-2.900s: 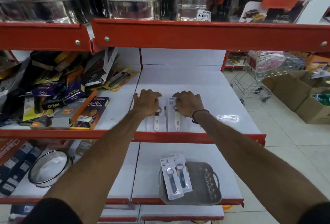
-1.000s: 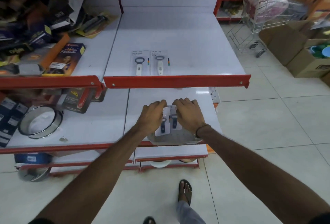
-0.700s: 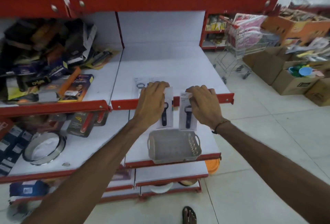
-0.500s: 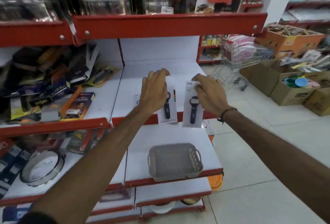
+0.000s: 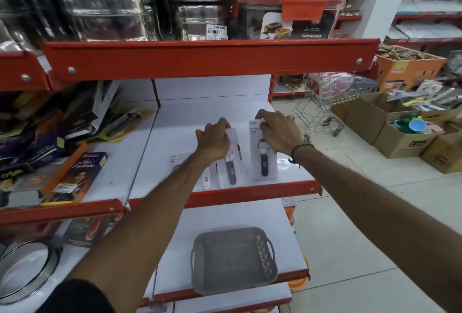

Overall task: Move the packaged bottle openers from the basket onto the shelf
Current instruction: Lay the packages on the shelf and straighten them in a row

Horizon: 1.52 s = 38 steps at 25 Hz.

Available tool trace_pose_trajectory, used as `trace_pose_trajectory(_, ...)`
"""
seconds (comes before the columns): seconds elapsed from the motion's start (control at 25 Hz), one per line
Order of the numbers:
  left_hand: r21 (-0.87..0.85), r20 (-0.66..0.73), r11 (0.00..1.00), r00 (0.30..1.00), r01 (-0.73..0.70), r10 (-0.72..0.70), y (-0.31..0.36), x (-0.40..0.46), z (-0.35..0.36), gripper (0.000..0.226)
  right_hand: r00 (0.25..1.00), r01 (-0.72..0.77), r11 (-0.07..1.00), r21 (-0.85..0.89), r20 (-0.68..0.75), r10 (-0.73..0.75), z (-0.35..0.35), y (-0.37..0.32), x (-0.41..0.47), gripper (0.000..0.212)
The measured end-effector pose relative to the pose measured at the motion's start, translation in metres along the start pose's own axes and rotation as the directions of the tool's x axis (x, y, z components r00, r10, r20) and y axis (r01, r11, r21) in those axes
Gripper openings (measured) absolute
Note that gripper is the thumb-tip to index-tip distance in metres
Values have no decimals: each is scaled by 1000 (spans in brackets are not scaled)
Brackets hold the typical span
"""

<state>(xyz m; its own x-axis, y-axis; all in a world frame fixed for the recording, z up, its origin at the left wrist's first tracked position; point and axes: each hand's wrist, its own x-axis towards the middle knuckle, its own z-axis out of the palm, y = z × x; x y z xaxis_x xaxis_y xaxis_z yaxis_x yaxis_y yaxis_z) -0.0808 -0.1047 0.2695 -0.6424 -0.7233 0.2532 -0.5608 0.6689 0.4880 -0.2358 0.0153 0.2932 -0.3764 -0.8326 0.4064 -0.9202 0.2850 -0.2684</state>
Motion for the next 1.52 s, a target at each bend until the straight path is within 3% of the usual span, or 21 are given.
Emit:
trace_pose_trajectory(0.28, 73, 204, 997, 978, 18, -33, -21, 17, 33, 47, 984, -19, 992, -126, 174, 41, 43, 28, 6, 37)
trace_pose_trajectory(0.4, 139, 312, 990, 950, -29, -16, -35, 12, 25, 54, 916, -36, 972, -232, 382, 125, 54, 33, 2, 45)
trace_pose_trajectory(0.48, 112, 317, 993, 948, -23, -14, -52, 7, 5, 52, 888, -32, 967, -255, 437, 144, 56, 32, -1, 45)
trace_pose_trajectory(0.6, 81, 324, 995, 943, 52, -75, -91, -5, -40, 44, 926, 1, 989, -149, 372, 55, 52, 17, -3, 48)
trace_pose_trajectory(0.72, 43, 424, 983, 887, 180, -182, -121, -25, -81, 48, 901, 38, 998, 50, 431, -55, 51, -17, 2, 64)
trace_pose_trajectory(0.96, 220, 530, 975, 835, 30, -145, -129, -57, -82, 66, 740, 73, 996, 40, 667, -82, 68, -73, 6, 92)
trace_pose_trajectory(1.16, 227, 521, 974, 845, 2, -124, -129, -60, -80, 67, 715, 92, 995, 38, 693, -93, 75, -84, 5, 81)
trace_pose_trajectory(1.52, 279, 548, 960, 824, -18, -143, -119, -50, -82, 66, 726, 88, 996, 15, 684, -74, 64, -94, 7, 82)
